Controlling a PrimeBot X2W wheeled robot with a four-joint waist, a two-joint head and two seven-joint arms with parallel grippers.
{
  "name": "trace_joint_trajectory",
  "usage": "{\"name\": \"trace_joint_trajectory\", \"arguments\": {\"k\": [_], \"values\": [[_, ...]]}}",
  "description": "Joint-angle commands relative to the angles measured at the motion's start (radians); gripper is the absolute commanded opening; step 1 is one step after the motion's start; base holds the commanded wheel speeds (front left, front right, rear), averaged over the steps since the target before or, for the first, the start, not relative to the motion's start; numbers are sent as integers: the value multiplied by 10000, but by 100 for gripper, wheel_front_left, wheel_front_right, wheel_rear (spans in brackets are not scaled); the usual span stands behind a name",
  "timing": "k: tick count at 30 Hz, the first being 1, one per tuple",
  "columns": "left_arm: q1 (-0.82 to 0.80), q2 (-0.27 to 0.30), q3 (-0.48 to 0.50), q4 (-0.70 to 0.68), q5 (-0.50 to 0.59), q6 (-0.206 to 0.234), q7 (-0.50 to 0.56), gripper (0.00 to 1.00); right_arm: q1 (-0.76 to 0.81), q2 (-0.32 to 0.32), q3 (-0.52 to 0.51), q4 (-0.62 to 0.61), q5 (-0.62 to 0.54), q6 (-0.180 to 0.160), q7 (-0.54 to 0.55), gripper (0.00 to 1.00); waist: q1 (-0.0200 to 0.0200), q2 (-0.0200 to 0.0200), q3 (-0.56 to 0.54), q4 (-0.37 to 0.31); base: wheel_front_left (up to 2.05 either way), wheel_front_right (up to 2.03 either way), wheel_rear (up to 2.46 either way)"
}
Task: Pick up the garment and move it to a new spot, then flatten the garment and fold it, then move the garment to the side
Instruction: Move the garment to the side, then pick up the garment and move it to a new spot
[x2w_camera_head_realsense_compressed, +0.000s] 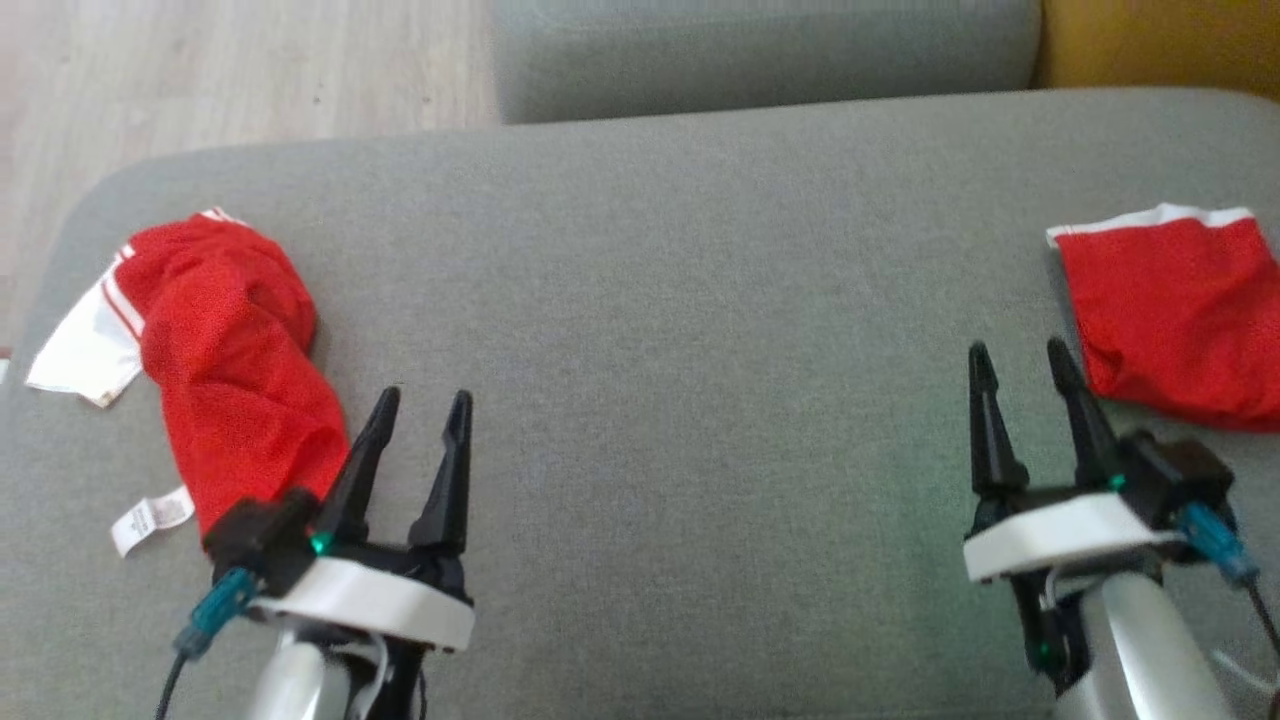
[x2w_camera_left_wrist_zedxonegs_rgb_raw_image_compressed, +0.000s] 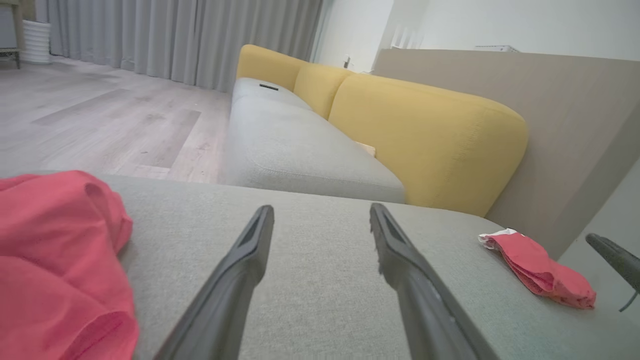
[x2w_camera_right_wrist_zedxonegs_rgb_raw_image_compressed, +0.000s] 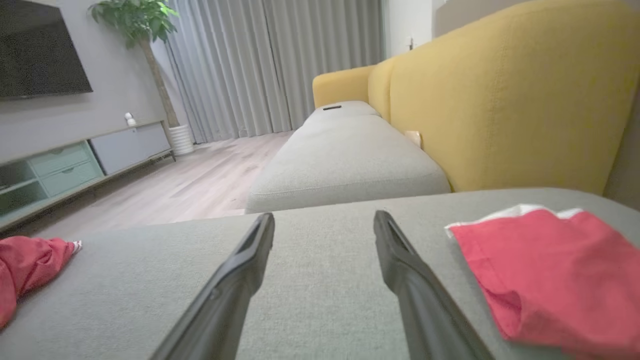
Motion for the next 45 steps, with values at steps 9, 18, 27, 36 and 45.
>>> {"name": "trace_joint_trajectory", "arguments": {"k": [9, 18, 27, 36, 45], "values": [[274, 31, 883, -705, -139, 19, -53, 100, 610, 35, 653, -628, 606, -9, -194, 100, 1, -1, -409, 181, 0, 0, 0], [344, 30, 920, -779, -141, 31, -53, 100, 636, 36, 594, -821, 596, -9, -195, 100, 1, -1, -414, 150, 0, 0, 0], [208, 30, 836, -656, -186, 30, -53, 100, 669, 37, 755, -728, 655, -9, -196, 100, 1, -1, -299, 497, 0, 0, 0], [39, 30, 970, -349, -217, 141, -53, 100, 650, 37, 1337, -537, 775, -9, -196, 100, 1, -1, -149, 1777, 0, 0, 0], [58, 30, 1336, -242, -43, 128, -53, 100, 579, 37, 1910, -368, 1034, -9, -196, 100, 1, -1, -234, 3272, 0, 0, 0]]}}
